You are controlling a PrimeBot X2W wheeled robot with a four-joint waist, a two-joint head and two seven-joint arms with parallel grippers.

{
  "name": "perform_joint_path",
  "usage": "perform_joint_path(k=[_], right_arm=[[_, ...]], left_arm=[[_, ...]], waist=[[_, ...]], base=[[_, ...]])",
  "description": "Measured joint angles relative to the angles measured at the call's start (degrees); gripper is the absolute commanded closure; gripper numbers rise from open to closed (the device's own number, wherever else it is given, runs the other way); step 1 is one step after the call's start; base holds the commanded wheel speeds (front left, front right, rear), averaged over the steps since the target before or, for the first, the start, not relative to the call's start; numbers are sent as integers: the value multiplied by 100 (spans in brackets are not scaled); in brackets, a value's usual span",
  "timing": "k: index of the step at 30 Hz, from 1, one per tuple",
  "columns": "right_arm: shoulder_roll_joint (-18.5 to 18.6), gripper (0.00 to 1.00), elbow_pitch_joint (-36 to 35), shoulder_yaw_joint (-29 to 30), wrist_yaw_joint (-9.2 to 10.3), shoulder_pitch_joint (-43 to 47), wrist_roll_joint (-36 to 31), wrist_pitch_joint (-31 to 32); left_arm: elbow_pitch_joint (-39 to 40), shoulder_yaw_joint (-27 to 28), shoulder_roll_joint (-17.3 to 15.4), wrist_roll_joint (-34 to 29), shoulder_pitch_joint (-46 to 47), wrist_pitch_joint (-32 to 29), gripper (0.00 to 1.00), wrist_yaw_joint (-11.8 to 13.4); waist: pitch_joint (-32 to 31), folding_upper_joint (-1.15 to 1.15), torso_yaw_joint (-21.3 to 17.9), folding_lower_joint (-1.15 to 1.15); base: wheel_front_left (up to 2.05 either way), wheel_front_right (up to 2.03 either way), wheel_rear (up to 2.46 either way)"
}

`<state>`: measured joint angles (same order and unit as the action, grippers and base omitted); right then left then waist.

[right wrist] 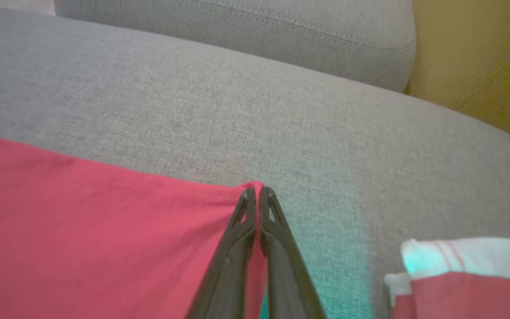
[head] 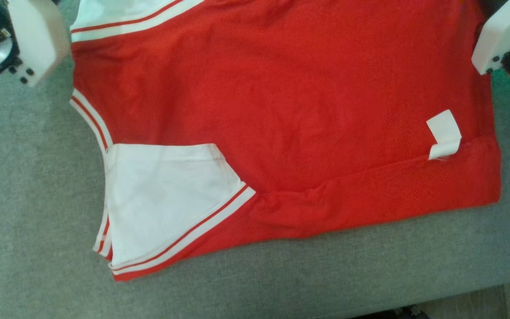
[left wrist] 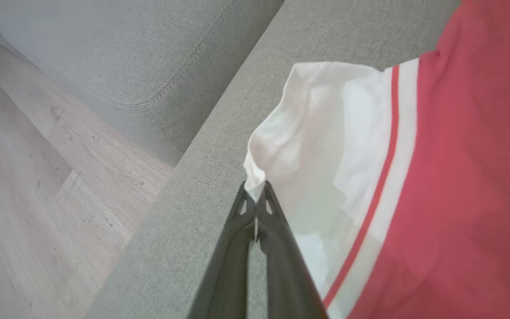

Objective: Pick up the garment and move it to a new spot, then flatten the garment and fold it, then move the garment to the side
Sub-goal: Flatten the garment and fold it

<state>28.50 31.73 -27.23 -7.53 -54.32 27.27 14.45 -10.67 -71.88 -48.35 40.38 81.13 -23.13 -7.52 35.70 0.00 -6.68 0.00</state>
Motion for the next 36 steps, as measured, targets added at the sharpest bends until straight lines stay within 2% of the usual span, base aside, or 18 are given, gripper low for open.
perform_joint_path(k=[9, 16, 24, 29, 36], right_arm=[[-7, 100, 176, 58, 0, -456, 54, -931], [-19, 100, 309, 221, 0, -514, 53, -1440], [76, 100, 177, 283, 0, -380, 321, -1550], [223, 100, -71, 353, 0, 166, 477, -1604], [447, 100, -444, 630, 0, 1022, 615, -1652]], left_arm=[[-497, -2, 2, -467, 376, 606, 100, -4], [-789, 148, 86, -616, 575, 1155, 100, 100], [-742, 156, 157, -526, 498, 1385, 100, 115], [-149, 115, -14, -428, 38, 1528, 100, 361], [1147, -12, -740, -198, -876, 1618, 100, 990]], waist=[[-63, 0, -65, 0], [-218, 0, -54, -1], [-354, 0, 90, -1], [-456, 0, 200, 0], [-698, 0, 286, -2]], base=[[0, 0, 0], [0, 0, 0], [0, 0, 0], [0, 0, 0], [0, 0, 0]])
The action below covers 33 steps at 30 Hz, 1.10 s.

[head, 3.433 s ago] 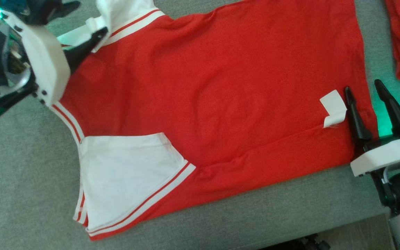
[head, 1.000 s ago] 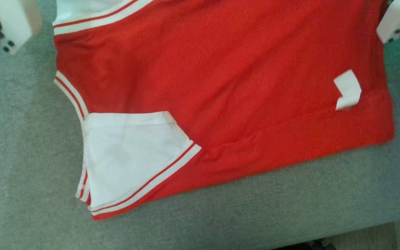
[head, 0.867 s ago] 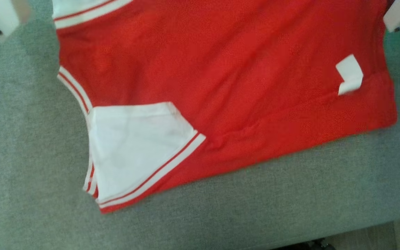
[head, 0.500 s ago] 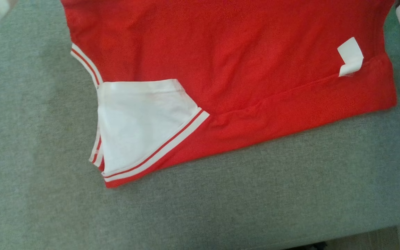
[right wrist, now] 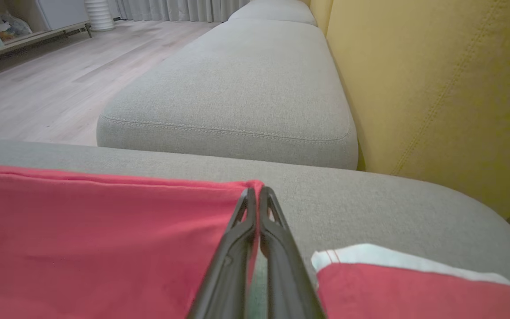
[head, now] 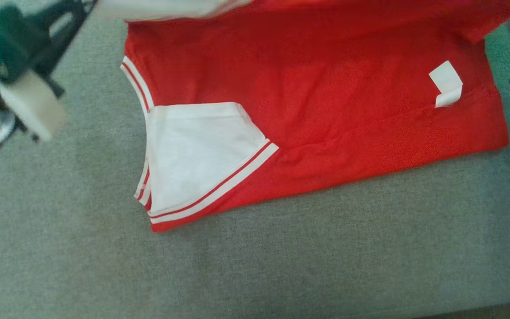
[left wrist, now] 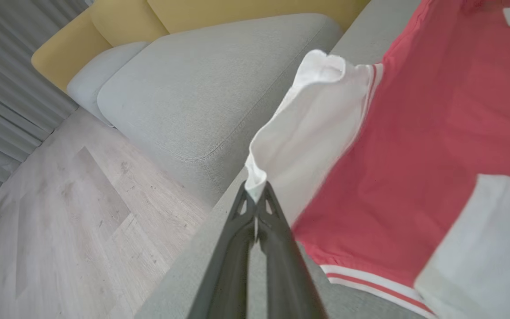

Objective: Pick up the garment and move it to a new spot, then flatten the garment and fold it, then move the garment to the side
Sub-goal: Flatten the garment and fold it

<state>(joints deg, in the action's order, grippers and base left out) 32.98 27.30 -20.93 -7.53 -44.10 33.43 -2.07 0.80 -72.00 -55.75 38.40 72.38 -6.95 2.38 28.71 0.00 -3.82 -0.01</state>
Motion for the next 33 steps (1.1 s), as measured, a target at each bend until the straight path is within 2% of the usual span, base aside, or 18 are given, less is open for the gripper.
perform_joint_path(k=[5, 6, 14, 17, 23, 31, 32, 33], right_arm=[[42, 100, -325, 159, 0, 644, 60, -4], [44, 100, -448, 238, 0, 902, 16, -51], [49, 100, -967, 738, 0, 1618, -270, -52], [54, 100, -1238, 1050, 0, 1923, -360, -45], [24, 100, -1768, 1650, 0, 2659, -595, 221], [-352, 100, -2258, 2118, 0, 3334, -872, 565], [-397, 97, -2280, 2132, 0, 3366, -893, 603], [-435, 69, -2291, 2146, 0, 3390, -921, 642]], left_arm=[[971, -62, -442, 165, -588, 42, 100, 576], [1300, -94, -606, 225, -850, 75, 100, 823], [2013, -246, -764, 246, -1631, 133, 100, 1397], [2082, -258, -771, 247, -1795, 245, 100, 1534], [2220, -281, -781, 308, -2106, 359, 100, 1629], [2337, -292, -682, 433, -2379, 477, 100, 1739], [2313, -294, -612, 460, -2422, 488, 91, 1753], [2276, -294, -525, 488, -2471, 505, 67, 1762]], waist=[[-66, 0, 67, 0], [-75, 0, 73, 0], [-39, 0, 130, 1], [-41, 0, 191, 1], [-69, 0, 249, 1], [-37, 0, 302, 1], [-28, 0, 304, 1], [-20, 0, 307, 1]], base=[[0, 0, 0], [0, 0, 0], [0, 0, 0], [0, 0, 0], [0, 0, 0], [0, 0, 0], [0, 0, 0], [0, 0, 0]])
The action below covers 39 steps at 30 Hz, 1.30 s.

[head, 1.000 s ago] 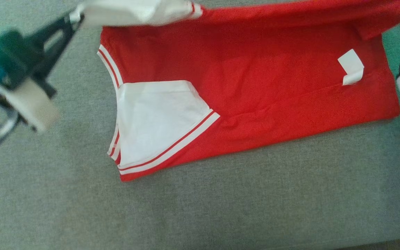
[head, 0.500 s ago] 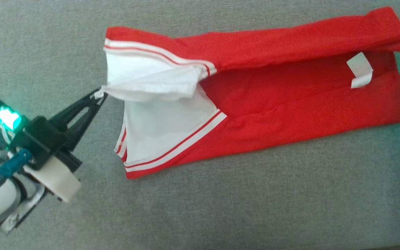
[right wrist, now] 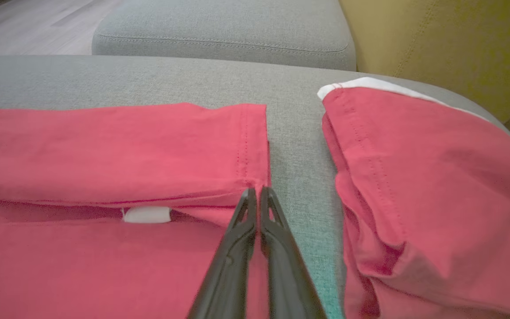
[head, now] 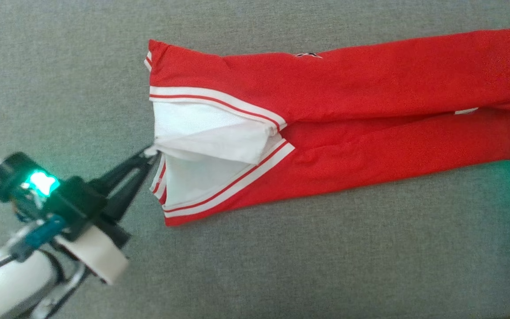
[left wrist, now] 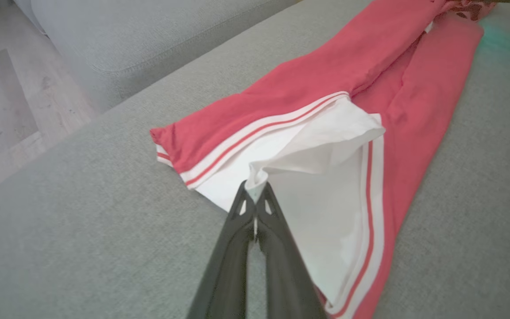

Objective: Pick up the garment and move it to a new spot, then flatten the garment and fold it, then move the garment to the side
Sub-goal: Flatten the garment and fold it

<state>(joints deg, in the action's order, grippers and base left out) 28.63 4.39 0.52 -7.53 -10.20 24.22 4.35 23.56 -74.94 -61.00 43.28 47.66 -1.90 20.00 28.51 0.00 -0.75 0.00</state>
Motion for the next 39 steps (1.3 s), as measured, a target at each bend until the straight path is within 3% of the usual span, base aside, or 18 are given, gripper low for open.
perform_joint_path(k=[1, 2, 7, 12, 17, 23, 29, 30, 34, 39], right_arm=[[-51, 13, 0, 43, 0, 20, -41, 22], [-133, 0, 4, 156, 0, 36, -94, 14], [-681, 0, -75, 734, 0, 219, -292, -319], [-1350, 0, -247, 1028, 0, 849, -424, -593], [-1673, 0, -238, 1160, 0, 1008, -422, -637], [-1756, 0, 52, 1579, 0, 778, -423, -528], [-1628, 0, 641, 1834, 0, 64, -483, -271], [-1597, 0, 915, 1911, 0, -97, -539, -134], [-1572, 0, 1404, 2169, 0, -96, -733, 166], [-1677, 2, 1534, 2219, 0, 56, -638, 541]], left_arm=[[-60, -3, 105, 36, -55, 5, 32, 0], [-140, -5, 225, 69, -110, 71, 0, 24], [-613, 227, 1007, 383, -496, 910, 0, 559], [-1177, 879, 1896, 621, -1189, 1612, 0, 1093], [-1503, 2113, 2761, -178, -2071, 1649, 0, 1207], [-1637, 3088, 3493, -1171, -3051, 1653, 0, 917], [-1752, 3841, 4172, -1868, -3588, 1660, 0, 257], [-1836, 4011, 4326, -2035, -3687, 1660, 0, 38], [-1973, 4295, 4604, -2305, -3844, 1660, 0, -333], [-2051, 4653, 4834, -2559, -4021, 1660, 0, -664]], waist=[[4, 0, 8, 0], [2, 0, 22, 0], [-106, 0, 104, 0], [-329, 0, 168, 0], [-582, 0, 295, 0], [-744, 0, 557, -1], [-868, 0, 885, 0], [-897, 0, 960, 0], [-953, 0, 1080, 0], [-1014, 0, 1131, 0]], base=[[0, 0, 0], [0, 0, 0], [0, 0, 0], [0, 0, 0], [0, 0, 0], [0, 0, 0], [0, 0, 0], [0, 0, 0], [0, 0, 0], [0, 0, 0]])
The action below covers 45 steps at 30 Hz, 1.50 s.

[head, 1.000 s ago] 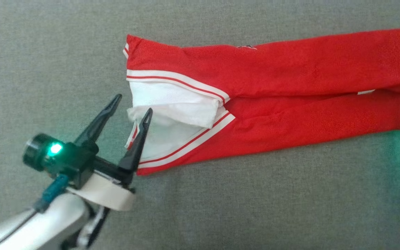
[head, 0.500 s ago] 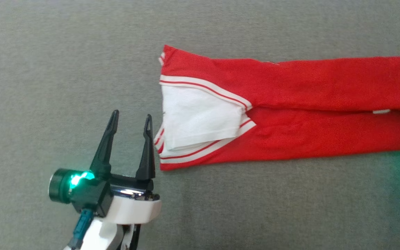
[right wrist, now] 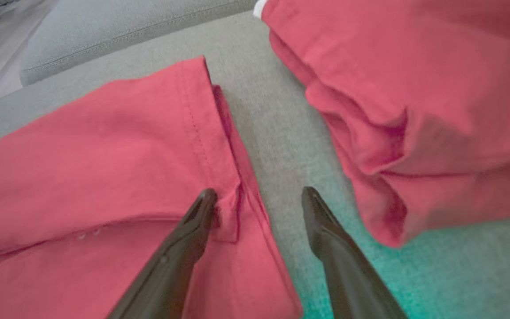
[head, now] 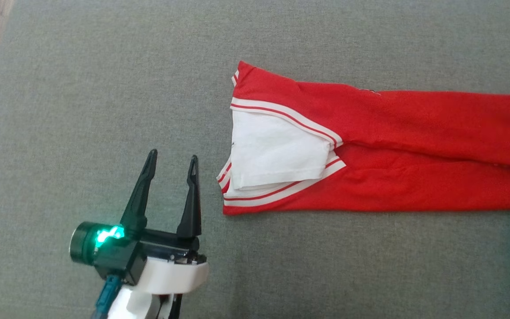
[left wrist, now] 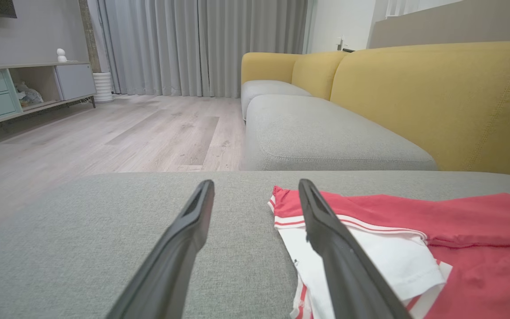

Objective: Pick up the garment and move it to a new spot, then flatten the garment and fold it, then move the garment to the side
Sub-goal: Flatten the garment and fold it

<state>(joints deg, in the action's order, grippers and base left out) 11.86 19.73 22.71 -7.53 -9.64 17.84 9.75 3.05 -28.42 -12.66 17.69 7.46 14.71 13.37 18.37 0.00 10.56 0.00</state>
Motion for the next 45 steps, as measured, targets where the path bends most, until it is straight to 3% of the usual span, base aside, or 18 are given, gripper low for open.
perform_joint_path(k=[1, 2, 3, 14, 19, 25, 30, 34, 38, 45], right_arm=[[-35, 23, 18, -1, 0, 20, 62, 73], [-53, 65, 20, -3, 0, 31, 119, 112], [-52, 100, 20, -20, 0, 33, 164, 180], [-20, 100, -247, -131, 0, 30, 398, 304], [179, 100, -526, -107, 0, 18, 497, 286], [404, 100, -1489, -129, 0, -57, 824, 479], [248, 100, -2891, -786, 0, -264, 1044, 829], [102, 100, -3473, -1693, 0, -560, 913, 1127], [-23, 100, -3399, -2721, 0, -961, 899, 1319], [-113, 100, -2594, -4287, 0, -1460, 976, 1345]], left_arm=[[-13, 71, 52, -44, -34, 0, 0, -66], [-26, 116, 94, -85, -60, 0, 0, -121], [-46, 154, 134, -131, -84, 0, 0, -183], [-103, 655, 457, -500, -218, 0, 0, -633], [-113, 815, 568, -661, -221, 0, 0, -791], [-142, 985, 643, -770, -223, 0, 0, -943], [-200, 1080, 703, -823, -270, 0, 0, -1043], [-266, 1102, 773, -843, -303, 0, 0, -1118], [-324, 1101, 812, -886, -302, 0, 0, -1201], [-441, 1104, 889, -912, -294, 0, 0, -1290]], waist=[[-7, 0, -2, 0], [-16, 0, -4, 0], [-28, 0, -4, 0], [-66, 0, -183, 1], [-82, 0, -371, 1], [-112, 0, -578, 1], [-160, 0, -683, 1], [-199, 0, -697, 0], [-212, 0, -616, 0], [-165, 0, -315, 1]], base=[[0, 0, 0], [0, 0, 0], [0, 0, 0], [0, 0, 0], [0, 0, 0], [0, 0, 0], [0, 0, 0], [0, 0, 0], [0, 0, 0], [0, 0, 0]])
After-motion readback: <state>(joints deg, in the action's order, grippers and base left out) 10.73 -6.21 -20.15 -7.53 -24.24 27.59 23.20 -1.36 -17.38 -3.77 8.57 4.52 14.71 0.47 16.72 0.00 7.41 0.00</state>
